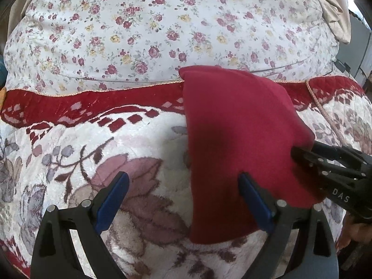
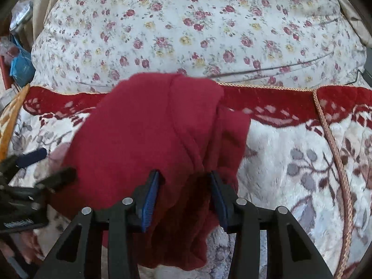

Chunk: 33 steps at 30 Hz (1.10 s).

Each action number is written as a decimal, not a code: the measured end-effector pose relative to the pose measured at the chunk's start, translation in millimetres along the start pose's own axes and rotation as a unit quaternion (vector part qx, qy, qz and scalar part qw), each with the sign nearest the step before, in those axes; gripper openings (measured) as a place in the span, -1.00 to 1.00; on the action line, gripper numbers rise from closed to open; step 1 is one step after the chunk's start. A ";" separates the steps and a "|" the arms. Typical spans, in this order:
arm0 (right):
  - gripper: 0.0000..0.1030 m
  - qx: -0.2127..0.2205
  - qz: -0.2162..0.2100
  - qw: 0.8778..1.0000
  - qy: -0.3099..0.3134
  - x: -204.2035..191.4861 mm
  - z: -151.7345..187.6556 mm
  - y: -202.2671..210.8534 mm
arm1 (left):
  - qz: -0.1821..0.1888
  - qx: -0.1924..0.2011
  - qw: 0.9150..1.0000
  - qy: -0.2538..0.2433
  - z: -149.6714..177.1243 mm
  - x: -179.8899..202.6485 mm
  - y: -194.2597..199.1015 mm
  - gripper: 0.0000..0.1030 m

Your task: Fold small clothes

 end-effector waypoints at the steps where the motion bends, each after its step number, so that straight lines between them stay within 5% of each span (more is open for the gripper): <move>1: -0.07 -0.003 -0.002 1.000 -0.004 0.8 1.2 3.5 | 0.000 0.000 1.000 0.000 1.6 -0.6 1.0 0.83; 5: -0.05 -0.004 -0.018 0.999 -0.033 5.3 3.6 19.9 | -0.005 0.005 1.000 -0.001 3.9 -3.1 6.6 0.83; 13: 0.38 0.009 -0.043 0.996 -0.071 4.3 9.4 45.3 | -0.008 0.013 1.000 0.005 4.5 -9.0 15.9 0.83; 33: 0.41 -0.005 -0.055 0.997 -0.061 -11.4 14.6 43.4 | -0.019 0.020 1.000 0.009 4.5 -16.9 21.2 0.83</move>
Point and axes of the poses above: each gripper's, at about its wrist camera, not at the fingertips, and y roughly against the way its jaws point, x to its right, z to its underside, the point moved 6 cm from there along -y, roughly the way its jaws point, and after that the axes turned 9 degrees about -y, right-handed, at the moved point
